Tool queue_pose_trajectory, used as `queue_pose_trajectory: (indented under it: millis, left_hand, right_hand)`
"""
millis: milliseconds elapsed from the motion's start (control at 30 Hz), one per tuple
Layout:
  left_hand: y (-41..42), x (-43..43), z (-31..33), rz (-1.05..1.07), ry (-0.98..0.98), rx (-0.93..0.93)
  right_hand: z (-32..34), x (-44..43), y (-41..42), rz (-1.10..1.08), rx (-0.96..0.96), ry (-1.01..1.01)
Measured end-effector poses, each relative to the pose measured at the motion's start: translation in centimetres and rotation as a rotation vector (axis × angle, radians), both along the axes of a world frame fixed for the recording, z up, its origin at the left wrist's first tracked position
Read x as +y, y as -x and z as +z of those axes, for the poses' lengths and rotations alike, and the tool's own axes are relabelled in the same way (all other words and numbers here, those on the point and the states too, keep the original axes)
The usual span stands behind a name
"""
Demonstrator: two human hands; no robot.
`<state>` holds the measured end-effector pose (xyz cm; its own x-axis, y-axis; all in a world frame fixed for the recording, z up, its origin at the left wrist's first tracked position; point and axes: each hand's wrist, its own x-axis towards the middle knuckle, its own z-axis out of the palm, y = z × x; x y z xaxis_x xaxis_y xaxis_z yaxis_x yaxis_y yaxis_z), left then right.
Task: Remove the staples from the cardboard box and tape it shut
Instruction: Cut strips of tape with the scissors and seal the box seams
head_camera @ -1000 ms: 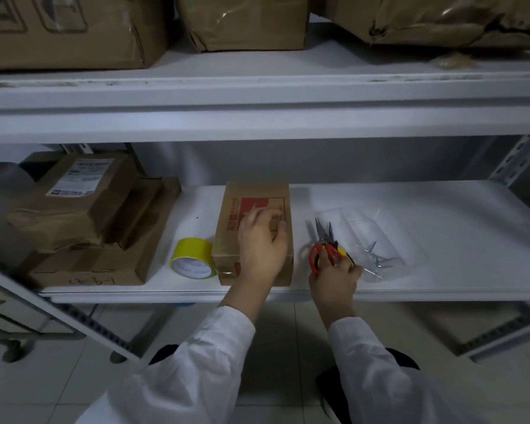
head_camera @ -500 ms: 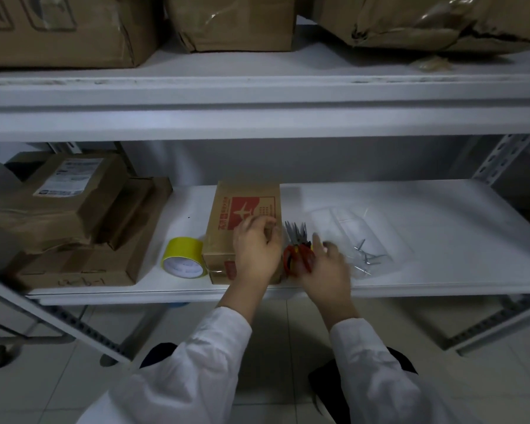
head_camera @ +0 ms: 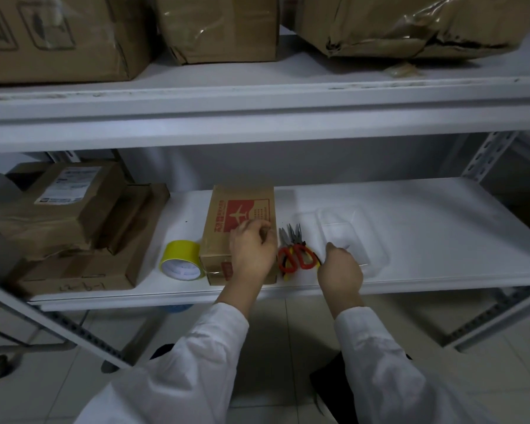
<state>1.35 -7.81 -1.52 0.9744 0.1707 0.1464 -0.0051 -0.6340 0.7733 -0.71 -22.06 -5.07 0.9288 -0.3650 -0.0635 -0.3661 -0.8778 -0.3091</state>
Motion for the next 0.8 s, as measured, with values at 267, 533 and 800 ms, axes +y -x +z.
queue_pose_trajectory:
  millis: [267, 533, 800]
  left_hand:
    - [0.1, 0.4, -0.2, -0.029, 0.020, -0.009]
    - [0.5, 3.1, -1.1, 0.072, -0.220, -0.089]
    - [1.2, 6.4, -1.3, 0.093, -0.148, -0.066]
  right_hand:
    - [-0.3, 0.8, -0.3, 0.051, 0.017, 0.013]
    - [0.8, 1.4, -0.5, 0.050, -0.141, 0.016]
    - [3.6, 7.3, -0.3, 0.397, -0.097, -0.397]
